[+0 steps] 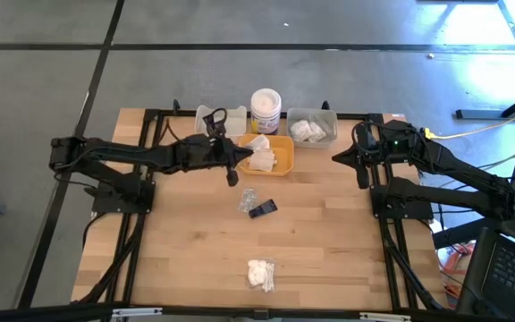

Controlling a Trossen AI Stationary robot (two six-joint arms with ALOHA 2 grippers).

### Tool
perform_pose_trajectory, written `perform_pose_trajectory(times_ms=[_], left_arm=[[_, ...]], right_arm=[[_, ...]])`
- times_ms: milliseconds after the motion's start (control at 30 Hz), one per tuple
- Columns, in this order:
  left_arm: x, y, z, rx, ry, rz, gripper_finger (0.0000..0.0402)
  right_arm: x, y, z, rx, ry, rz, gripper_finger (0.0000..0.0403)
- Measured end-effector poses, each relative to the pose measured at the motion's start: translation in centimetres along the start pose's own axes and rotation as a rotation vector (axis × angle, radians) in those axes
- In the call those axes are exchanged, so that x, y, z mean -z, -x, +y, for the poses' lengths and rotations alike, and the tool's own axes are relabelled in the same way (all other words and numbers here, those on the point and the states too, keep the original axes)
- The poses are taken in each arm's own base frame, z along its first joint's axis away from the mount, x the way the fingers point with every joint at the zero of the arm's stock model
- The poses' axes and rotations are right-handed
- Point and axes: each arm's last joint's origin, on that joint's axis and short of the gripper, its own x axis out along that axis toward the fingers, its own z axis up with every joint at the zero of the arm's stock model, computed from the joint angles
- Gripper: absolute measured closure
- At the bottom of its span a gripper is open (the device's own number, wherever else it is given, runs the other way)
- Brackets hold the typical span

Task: Pick & Place Travel size toiletries
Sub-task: Put the white bandage into the yellow bin

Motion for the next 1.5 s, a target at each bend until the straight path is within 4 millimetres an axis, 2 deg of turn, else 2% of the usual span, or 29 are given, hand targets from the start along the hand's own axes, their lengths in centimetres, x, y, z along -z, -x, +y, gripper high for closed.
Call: perform_pose_trajectory(times_ms=[133, 333, 733, 1133, 1500], left_arm=[[-0.2, -1.5, 0.6, 0.044, -0.029, 0.017, 0.0399], [0.3, -4.4, 1.2, 0.065, -0.115, 0.150, 0.0399], [4.4, -8.8, 1.8, 0.094, -0.149, 0.347, 0.0399], [7.7, -10.5, 2.5, 0.105, -0.115, 0.458, 0.0399], [9.5, -11.1, 2.7, 0.077, -0.147, 0.527, 0.0399]], right_arm=[[0.0, 0.0, 0.0, 0.000, 0.000, 0.000, 0.0389], [0.0, 0.0, 0.0, 0.000, 0.000, 0.000, 0.0390], [0.0, 0.0, 0.0, 0.000, 0.000, 0.000, 0.0390], [0.0, 0.0, 0.0, 0.000, 0.000, -0.001, 0.0390], [0.0, 0.0, 0.0, 0.000, 0.000, 0.000, 0.0389]])
